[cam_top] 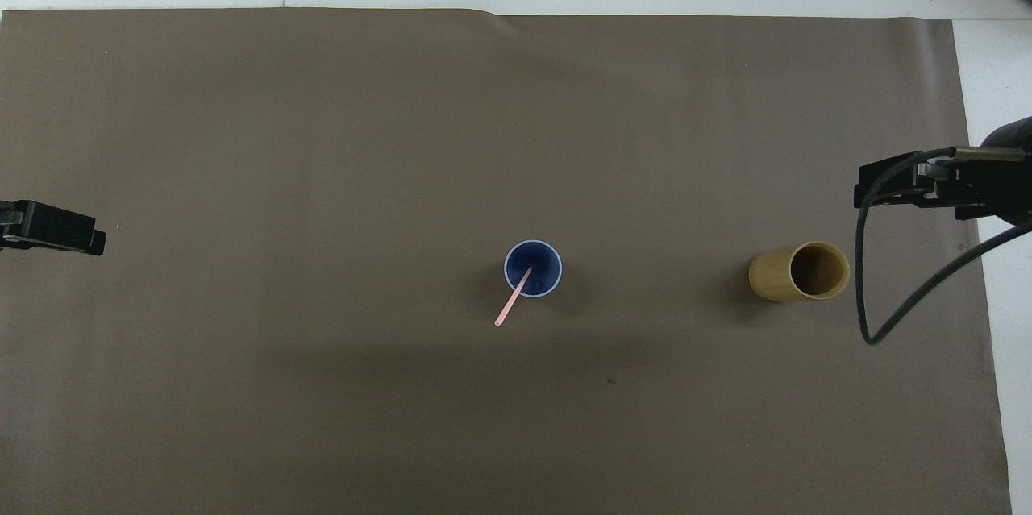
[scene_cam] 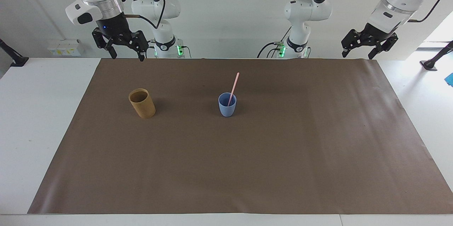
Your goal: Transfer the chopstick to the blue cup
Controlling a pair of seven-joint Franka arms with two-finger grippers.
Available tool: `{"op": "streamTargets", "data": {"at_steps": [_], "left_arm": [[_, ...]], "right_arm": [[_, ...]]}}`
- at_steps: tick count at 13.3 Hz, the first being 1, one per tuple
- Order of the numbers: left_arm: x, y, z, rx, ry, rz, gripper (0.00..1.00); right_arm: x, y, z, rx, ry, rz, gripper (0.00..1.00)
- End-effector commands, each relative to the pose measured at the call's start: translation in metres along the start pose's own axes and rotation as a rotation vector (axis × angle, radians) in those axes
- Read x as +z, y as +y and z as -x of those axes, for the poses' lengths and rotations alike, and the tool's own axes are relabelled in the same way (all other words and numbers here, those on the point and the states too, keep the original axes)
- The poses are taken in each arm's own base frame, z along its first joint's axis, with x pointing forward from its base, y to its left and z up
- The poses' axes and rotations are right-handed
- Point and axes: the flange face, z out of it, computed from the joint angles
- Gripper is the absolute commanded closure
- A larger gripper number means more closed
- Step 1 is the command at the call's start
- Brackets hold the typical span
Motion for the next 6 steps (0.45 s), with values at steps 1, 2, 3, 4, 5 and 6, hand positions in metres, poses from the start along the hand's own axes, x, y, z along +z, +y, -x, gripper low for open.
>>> {"op": "streamTargets", "data": {"at_steps": [1, 2, 3, 4, 5, 6], "left_arm": [[-0.0053, -0.0026, 0.0055, 0.005, -0.001, -0.005, 0.00], [-0.0053, -0.0018, 0.0055, 0.006, -0.001, -0.005, 0.00], [-0.0053, -0.0026, 0.0055, 0.005, -0.001, -0.005, 0.00], [-0.0053, -0.0026, 0.0055, 0.005, -0.001, -0.005, 0.00], [-0.0053, -0.0026, 0.0055, 0.005, -0.001, -0.005, 0.00], [-0.0053, -0.0026, 0.0055, 0.005, -0.001, -0.005, 0.00]], "right_arm": [[0.0009, 0.0059, 0.0142, -0.016, -0.034, 0.012, 0.00], [0.0041, 0.0067, 0.0198, -0.014, -0.044, 0.015, 0.00], [0.0056, 0.0070, 0.0221, -0.013, -0.047, 0.017, 0.00], [0.0050, 0.0080, 0.0226, -0.010, -0.047, 0.017, 0.00], [0.0052, 0.0080, 0.0229, -0.009, -0.050, 0.017, 0.00], [0.0060, 0.0097, 0.0228, -0.006, -0.053, 0.018, 0.00]]}}
